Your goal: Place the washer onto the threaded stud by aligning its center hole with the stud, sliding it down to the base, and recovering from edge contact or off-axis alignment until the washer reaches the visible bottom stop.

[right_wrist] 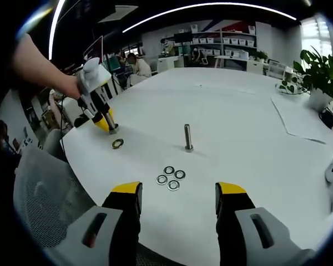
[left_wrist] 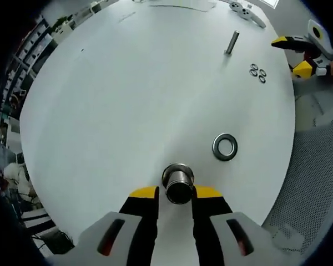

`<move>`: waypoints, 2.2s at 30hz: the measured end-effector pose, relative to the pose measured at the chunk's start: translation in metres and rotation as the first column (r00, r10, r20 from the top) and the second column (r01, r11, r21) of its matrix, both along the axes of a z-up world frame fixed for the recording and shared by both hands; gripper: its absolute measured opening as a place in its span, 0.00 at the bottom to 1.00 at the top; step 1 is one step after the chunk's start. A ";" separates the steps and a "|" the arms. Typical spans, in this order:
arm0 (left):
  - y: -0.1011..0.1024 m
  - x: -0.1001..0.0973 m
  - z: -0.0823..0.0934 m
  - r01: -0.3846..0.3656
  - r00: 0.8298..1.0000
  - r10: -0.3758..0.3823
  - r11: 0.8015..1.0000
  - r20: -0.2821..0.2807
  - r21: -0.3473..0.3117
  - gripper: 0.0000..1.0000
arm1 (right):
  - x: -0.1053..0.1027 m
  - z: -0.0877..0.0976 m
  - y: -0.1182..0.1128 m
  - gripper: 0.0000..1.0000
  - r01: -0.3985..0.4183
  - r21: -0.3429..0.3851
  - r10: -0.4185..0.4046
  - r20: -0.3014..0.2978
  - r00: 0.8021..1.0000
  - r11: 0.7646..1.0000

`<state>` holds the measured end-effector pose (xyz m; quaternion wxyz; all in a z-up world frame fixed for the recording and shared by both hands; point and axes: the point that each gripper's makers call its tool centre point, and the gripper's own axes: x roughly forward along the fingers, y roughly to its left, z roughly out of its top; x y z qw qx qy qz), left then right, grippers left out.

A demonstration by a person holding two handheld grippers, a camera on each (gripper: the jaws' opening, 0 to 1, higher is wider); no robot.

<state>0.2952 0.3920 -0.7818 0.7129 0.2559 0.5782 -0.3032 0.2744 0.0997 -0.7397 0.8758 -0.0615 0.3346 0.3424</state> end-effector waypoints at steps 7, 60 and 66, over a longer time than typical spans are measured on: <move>0.004 -0.008 0.003 -0.049 0.999 0.050 0.999 0.015 -0.009 0.21 | 0.000 0.000 0.000 0.55 0.004 0.003 -0.004 -0.001 1.000 1.000; -0.070 -0.026 -0.003 0.027 0.999 -0.025 0.998 0.023 -0.049 0.20 | 0.000 0.001 0.000 0.55 0.000 0.009 0.000 0.004 1.000 1.000; -0.075 -0.021 -0.009 -0.012 1.000 0.013 0.998 0.025 -0.059 0.20 | 0.000 0.001 0.000 0.55 0.002 0.010 -0.002 0.002 1.000 1.000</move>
